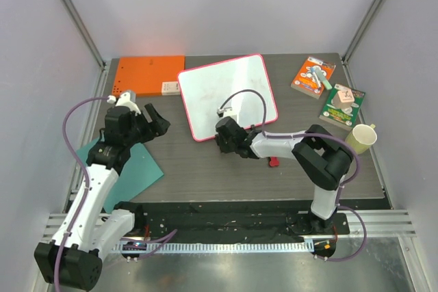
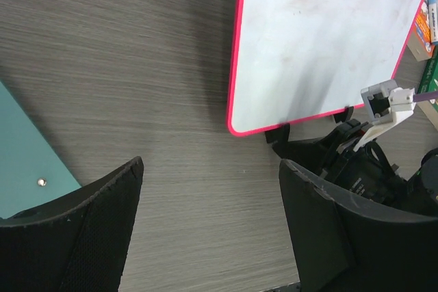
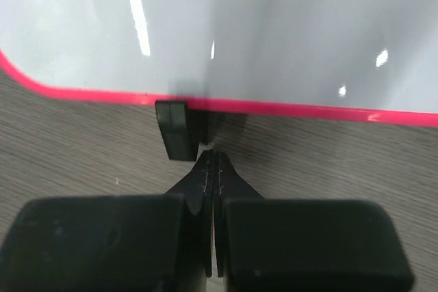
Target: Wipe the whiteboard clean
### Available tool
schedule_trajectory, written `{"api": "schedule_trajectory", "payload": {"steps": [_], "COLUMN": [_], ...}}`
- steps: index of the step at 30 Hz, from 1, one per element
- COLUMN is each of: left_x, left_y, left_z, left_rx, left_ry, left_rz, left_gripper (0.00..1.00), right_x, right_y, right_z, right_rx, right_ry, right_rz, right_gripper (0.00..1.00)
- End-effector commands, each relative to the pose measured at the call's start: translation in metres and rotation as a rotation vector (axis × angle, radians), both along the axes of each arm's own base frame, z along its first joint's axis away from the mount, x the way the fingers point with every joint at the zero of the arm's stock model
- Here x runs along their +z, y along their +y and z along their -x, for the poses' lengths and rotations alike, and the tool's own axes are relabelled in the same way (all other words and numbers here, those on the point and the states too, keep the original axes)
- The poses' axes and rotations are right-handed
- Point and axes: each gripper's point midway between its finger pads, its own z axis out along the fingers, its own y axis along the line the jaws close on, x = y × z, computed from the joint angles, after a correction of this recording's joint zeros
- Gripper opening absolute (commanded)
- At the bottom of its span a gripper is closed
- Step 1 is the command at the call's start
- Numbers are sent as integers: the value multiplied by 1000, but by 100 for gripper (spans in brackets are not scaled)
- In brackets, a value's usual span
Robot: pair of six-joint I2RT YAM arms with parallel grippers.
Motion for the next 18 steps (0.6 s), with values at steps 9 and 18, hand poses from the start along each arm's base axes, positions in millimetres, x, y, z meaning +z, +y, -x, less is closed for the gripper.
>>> {"api": "schedule_trajectory", "payload": {"steps": [9,18], "left_x": [27,20], "left_y": [2,-11], "left_z": [6,-2], "left_rx": [-42,-101], "left_ry": [-20,-19], "left_rz": [-57,-28], "left_gripper": [93,100], "right_x": [33,128], "right_y": [-31,-86], "right_z": [20,23], "right_rx": [-50,-131], "right_ry": [-17,-226], "right_rz": [67,70], "right_gripper": [1,71]}}
